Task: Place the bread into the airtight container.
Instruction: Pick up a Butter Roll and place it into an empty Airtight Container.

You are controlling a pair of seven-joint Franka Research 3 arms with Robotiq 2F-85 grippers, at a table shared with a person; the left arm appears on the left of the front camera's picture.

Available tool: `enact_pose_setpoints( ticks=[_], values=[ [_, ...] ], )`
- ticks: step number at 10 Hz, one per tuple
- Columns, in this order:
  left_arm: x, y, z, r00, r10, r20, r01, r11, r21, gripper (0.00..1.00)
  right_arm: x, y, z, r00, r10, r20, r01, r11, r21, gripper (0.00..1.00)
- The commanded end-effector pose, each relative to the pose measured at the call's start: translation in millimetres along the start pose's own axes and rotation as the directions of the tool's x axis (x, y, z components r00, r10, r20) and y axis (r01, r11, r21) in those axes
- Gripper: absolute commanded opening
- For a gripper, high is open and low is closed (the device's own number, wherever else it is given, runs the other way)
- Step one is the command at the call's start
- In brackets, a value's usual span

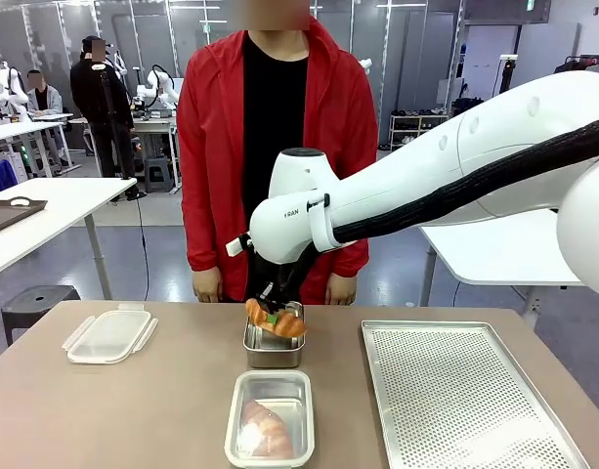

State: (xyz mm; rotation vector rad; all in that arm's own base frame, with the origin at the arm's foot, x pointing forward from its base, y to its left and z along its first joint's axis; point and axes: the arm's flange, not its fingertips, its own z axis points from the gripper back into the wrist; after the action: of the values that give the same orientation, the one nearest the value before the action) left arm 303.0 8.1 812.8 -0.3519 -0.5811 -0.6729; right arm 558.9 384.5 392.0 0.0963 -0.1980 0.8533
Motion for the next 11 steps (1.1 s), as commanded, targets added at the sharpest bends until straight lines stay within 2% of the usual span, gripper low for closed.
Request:
enact_pose_setpoints(
  ticks=[1, 3, 4, 8, 9, 11],
  values=[
    [0.2, -1.3, 1.8, 1.0, -0.009, -0.003, 0.009, 1.0, -0.006, 1.0, -10.3, 5.2, -7.9, 0.973, -0.228, -0.024, 0.227, 0.974, -0.024, 0.23],
    [0.2, -1.3, 1.8, 1.0, -0.009, -0.003, 0.009, 1.0, -0.006, 1.0, -5.8, -4.8, -12.8, 0.941, -0.337, -0.035, 0.339, 0.939, 0.051, 0.23],
    [0.2, -1.3, 1.8, 1.0, -0.009, -0.003, 0.009, 1.0, -0.006, 1.0, -0.1, -8.3, -18.6, 0.928, -0.372, -0.032, 0.373, 0.927, 0.028, 0.23],
    [0.2, -1.3, 1.8, 1.0, -0.009, -0.003, 0.009, 1.0, -0.006, 1.0, 24.1, -15.8, -27.1, 0.906, -0.424, -0.012, 0.423, 0.905, -0.033, 0.23],
    [0.2, -1.3, 1.8, 1.0, -0.009, -0.003, 0.009, 1.0, -0.006, 1.0, 27.0, -18.7, -25.1, 0.908, -0.419, 0.004, 0.419, 0.907, -0.033, 0.23],
    [0.2, -1.3, 1.8, 1.0, -0.009, -0.003, 0.009, 1.0, -0.006, 1.0, 22.7, -24.6, -26.4, 0.904, -0.428, -0.016, 0.428, 0.904, -0.028, 0.23]
  ],
)
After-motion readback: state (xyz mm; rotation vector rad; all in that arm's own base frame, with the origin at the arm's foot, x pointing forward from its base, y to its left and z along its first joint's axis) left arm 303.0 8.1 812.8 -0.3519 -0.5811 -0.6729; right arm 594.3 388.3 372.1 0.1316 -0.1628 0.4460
